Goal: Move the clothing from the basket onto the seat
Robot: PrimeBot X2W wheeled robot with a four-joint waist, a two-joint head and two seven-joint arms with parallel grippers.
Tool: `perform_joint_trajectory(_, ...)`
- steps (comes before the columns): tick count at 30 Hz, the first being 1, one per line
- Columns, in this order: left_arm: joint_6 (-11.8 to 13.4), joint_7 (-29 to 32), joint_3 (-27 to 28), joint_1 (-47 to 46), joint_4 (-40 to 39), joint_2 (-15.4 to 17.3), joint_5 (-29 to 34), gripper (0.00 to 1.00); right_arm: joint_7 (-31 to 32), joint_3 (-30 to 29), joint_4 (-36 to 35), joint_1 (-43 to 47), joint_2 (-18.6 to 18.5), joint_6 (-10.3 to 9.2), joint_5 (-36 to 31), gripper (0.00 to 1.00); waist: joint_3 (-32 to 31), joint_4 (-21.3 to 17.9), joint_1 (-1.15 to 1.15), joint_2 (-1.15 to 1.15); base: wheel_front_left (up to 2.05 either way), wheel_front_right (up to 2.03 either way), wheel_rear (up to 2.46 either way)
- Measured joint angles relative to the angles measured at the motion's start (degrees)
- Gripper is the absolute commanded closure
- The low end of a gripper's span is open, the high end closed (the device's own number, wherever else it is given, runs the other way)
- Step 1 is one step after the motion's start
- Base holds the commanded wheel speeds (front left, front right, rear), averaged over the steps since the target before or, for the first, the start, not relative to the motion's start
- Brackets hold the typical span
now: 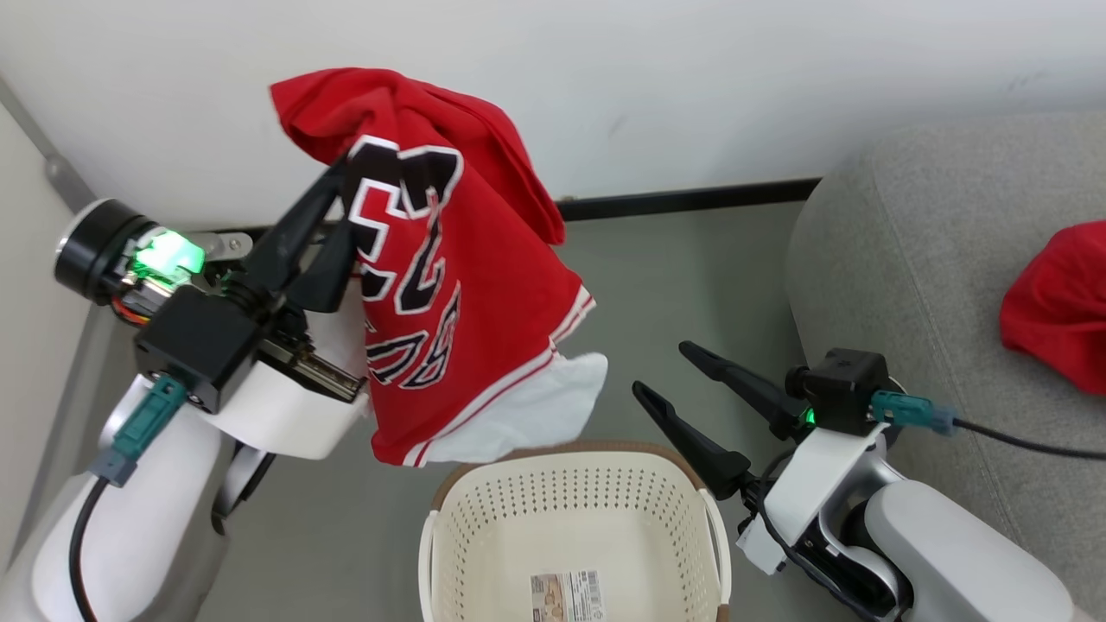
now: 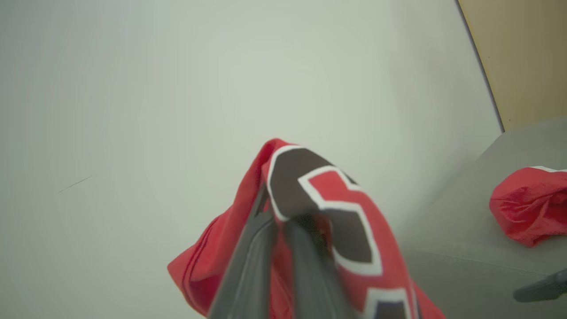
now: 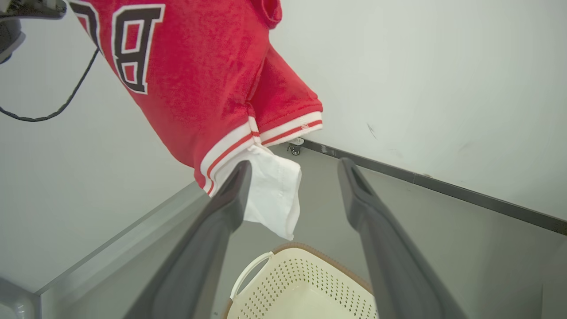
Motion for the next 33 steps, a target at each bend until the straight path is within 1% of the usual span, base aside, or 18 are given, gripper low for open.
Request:
perform_joint_trajectory(5, -1.0, 0.0, -1.3, 0.0, -0.7, -0.8, -0.2, 1.0, 2.9, 4.0, -0.9, -1.6, -1.9, 0.0, 7.8, 0.0, -2.2, 0.5, 0.0, 0.0, 0.0, 0.0, 0.0)
perform_joint_trajectory(9, -1.5, 0.0, -2.2, 0.0, -0.7, -1.3, -0.3, 1.0, 5.4, 6.7, -1.6, -1.9, -2.2, 0.0, 15.3, 0.0, -3.7, 1.0, 0.0, 0.0, 0.0, 0.0, 0.0)
perform_joint_trajectory(12, -1.5, 0.0, -2.9, 0.0, -0.7, -1.8, -0.4, 1.0, 7.5, 9.2, -1.9, -1.9, -2.7, 0.0, 19.3, 0.0, -4.5, 1.5, 0.0, 0.0, 0.0, 0.0, 0.0)
perform_joint_trajectory(16, -1.6, 0.0, -3.9, 0.0, -0.8, -2.1, -0.4, 1.0, 8.3, 9.4, -1.9, -2.0, -3.7, 0.0, 23.1, 0.0, -5.4, 2.3, 0.0, 0.0, 0.0, 0.0, 0.0)
perform_joint_trajectory(17, -2.0, 0.0, -4.4, 0.0, -0.9, -2.3, -0.4, 1.0, 8.4, 9.1, -1.8, -2.2, -4.3, 0.0, 24.3, 0.0, -5.6, 2.6, 0.0, 0.0, 0.0, 0.0, 0.0)
perform_joint_trajectory(25, -2.4, 0.5, -5.7, 0.0, -1.6, -2.9, -0.5, 1.0, 9.0, 9.3, -1.6, -4.9, -6.2, 0.0, 27.5, 0.0, -6.2, 4.1, 0.0, 0.0, 0.0, 0.0, 0.0)
perform_joint_trajectory(33, -2.5, 1.6, -6.8, -0.3, -2.1, -3.9, -0.5, 1.0, 11.0, 12.8, -1.6, -5.2, -6.5, 0.0, 33.7, 0.0, -6.3, 5.5, 0.0, 0.0, 0.0, 0.0, 0.0)
